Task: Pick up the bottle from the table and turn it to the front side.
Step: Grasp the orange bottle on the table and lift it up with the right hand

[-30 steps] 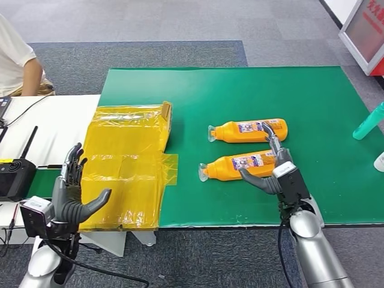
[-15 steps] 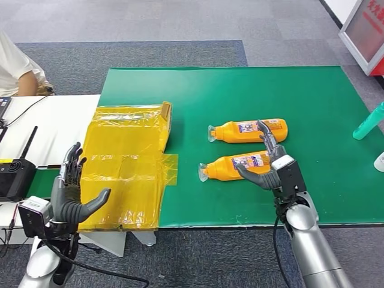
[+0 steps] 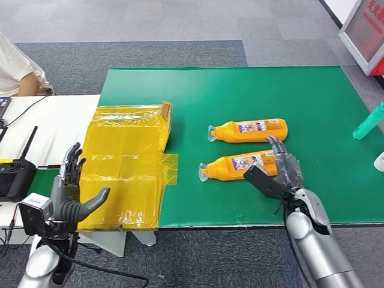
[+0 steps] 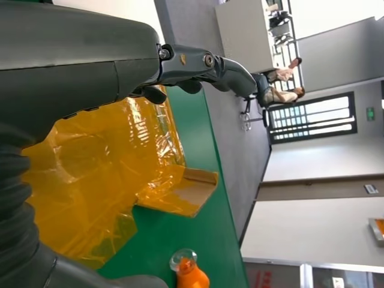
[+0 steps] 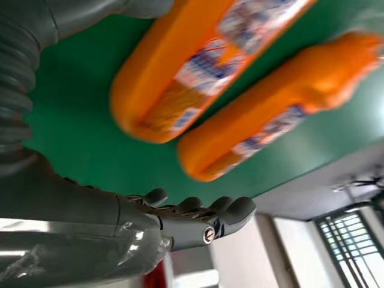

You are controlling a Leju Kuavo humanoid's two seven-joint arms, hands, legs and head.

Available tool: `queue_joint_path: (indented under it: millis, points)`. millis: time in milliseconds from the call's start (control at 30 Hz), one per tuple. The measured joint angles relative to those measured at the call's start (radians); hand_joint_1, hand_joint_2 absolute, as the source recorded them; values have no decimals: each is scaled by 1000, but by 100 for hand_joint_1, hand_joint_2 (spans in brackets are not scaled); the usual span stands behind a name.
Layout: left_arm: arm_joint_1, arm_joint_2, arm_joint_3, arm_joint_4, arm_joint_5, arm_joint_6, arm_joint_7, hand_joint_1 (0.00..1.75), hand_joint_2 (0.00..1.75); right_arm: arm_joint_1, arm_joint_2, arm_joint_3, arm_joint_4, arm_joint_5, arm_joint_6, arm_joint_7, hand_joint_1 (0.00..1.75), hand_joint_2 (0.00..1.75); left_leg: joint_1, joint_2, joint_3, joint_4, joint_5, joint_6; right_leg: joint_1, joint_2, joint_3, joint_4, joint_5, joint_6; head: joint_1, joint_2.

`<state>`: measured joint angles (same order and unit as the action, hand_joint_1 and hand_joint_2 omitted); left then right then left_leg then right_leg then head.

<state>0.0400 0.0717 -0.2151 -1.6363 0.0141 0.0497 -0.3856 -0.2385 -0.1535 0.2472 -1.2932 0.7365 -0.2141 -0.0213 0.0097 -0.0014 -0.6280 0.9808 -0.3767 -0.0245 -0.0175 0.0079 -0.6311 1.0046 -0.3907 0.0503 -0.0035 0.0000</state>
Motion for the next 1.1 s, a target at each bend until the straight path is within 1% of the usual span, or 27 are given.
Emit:
queue_joint_path:
  millis: [67, 133, 200, 300, 400, 500, 767, 867, 1033, 1100]
  points:
    - [0, -6, 8, -3, -10, -11, 11, 0, 175, -6, -27, 26, 17, 155, 1, 86, 0, 175, 0, 0, 0, 0, 0, 0, 0, 0, 0, 0, 0, 0, 0, 0]
    - [1, -13, 16, -7, -20, -22, 17, 0, 175, -18, -44, 53, 47, 282, 12, 148, 0, 175, 0, 0, 0, 0, 0, 0, 0, 0, 0, 0, 0, 0, 0, 0]
    - [2, -20, 25, -12, -26, -31, 20, 0, 175, -31, -56, 73, 83, 360, 24, 177, 0, 175, 0, 0, 0, 0, 0, 0, 0, 0, 0, 0, 0, 0, 0, 0]
    - [5, -31, 36, -21, -33, -41, 19, 0, 175, -61, -70, 94, 134, 423, 38, 193, 0, 175, 0, 0, 0, 0, 0, 0, 0, 0, 0, 0, 0, 0, 0, 0]
    - [3, -39, 45, -26, -36, -52, 19, 0, 175, -99, -77, 110, 188, 444, 53, 180, 0, 175, 0, 0, 0, 0, 0, 0, 0, 0, 0, 0, 0, 0, 0, 0]
    - [-2, -41, 48, -26, -36, -63, 18, 0, 175, -143, -78, 126, 254, 444, 51, 143, 0, 175, 0, 0, 0, 0, 1, 0, 0, 0, 0, 0, 0, 0, 0, 0]
    - [-11, -47, 47, -26, -30, -73, 0, 0, 175, -288, -65, 180, 472, 441, 6, 62, 0, 175, 0, 0, 0, 0, 1, 0, 0, 0, 0, 0, 1, 0, 0, 0]
    - [-11, -47, 47, -26, -24, -77, -7, 0, 175, -341, -57, 201, 544, 445, -3, 44, 0, 175, 0, 0, 0, 0, 1, 0, 0, 0, 0, 0, 1, 0, 0, 0]
    - [-11, -47, 46, -26, -20, -81, -11, 0, 175, -406, -43, 230, 630, 454, 12, 32, 0, 175, 0, 0, 0, 0, 1, 0, 0, 0, 0, 0, 1, 0, 0, 0]
    - [-11, -47, 46, -26, -18, -83, -16, 0, 175, -426, -38, 243, 658, 456, 30, 13, 0, 175, 0, 0, 0, 0, 1, 0, 0, 0, 0, 0, 1, 0, 0, 0]
